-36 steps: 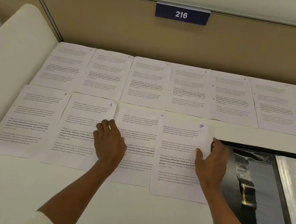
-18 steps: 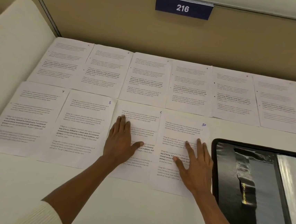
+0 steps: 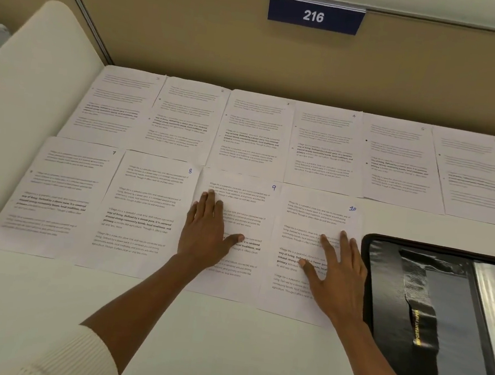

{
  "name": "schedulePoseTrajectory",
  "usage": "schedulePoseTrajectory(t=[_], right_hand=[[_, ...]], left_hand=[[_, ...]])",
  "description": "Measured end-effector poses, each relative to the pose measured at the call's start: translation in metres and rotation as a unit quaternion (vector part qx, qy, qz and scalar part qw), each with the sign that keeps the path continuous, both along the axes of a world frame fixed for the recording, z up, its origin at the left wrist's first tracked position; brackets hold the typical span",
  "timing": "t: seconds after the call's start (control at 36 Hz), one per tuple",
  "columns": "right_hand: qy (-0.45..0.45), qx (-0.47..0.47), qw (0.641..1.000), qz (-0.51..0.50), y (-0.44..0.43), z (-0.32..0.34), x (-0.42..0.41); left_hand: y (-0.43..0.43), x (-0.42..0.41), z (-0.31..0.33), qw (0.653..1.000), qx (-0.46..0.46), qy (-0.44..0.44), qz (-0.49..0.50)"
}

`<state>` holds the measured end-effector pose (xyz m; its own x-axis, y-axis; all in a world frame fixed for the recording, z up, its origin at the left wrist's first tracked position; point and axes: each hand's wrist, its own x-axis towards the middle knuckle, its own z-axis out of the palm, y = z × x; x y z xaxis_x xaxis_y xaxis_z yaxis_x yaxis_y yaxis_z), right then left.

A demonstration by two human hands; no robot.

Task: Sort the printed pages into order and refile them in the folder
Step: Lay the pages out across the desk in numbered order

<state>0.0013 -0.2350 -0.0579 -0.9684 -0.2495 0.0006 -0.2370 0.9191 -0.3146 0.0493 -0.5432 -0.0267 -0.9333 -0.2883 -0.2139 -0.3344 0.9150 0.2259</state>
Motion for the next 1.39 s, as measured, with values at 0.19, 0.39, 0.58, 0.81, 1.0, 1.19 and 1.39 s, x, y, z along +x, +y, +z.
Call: schedulePoseTrajectory(t=[0.19,0.39,0.58,0.81,1.0,1.19,1.39], right_hand=[[-0.003,-0.006,1.0,-0.001,0.0,0.001,-0.001],[-0.008,-0.007,1.0,-0.003,0.0,0.001,-0.004],[-0.004,-0.009,1.0,0.002,0.002,0.0,-0.005],[-0.007,-0.007,1.0,0.006,0.005,-0.001,-0.007],[-0.009,-0.007,1.0,0.001,0.003,0.0,-0.007],[0.011,-0.063,0.998,-0.023,0.005,-0.001,-0.002],[0.064,-0.103,0.993,-0.009,0.005,0.004,0.013]], left_hand=[[-0.001,-0.001,0.0,0.999,-0.028,-0.011,-0.012],[-0.001,-0.001,0.001,0.999,-0.045,-0.016,-0.01],[-0.001,-0.001,0.002,0.999,-0.042,-0.016,-0.008],[0.0,-0.001,0.003,0.999,-0.037,-0.017,-0.004],[0.0,0.0,0.004,0.999,-0.034,-0.008,-0.005],[0.005,0.003,0.004,1.0,-0.012,0.028,-0.002],[0.014,0.014,0.01,0.995,-0.004,0.086,-0.049]])
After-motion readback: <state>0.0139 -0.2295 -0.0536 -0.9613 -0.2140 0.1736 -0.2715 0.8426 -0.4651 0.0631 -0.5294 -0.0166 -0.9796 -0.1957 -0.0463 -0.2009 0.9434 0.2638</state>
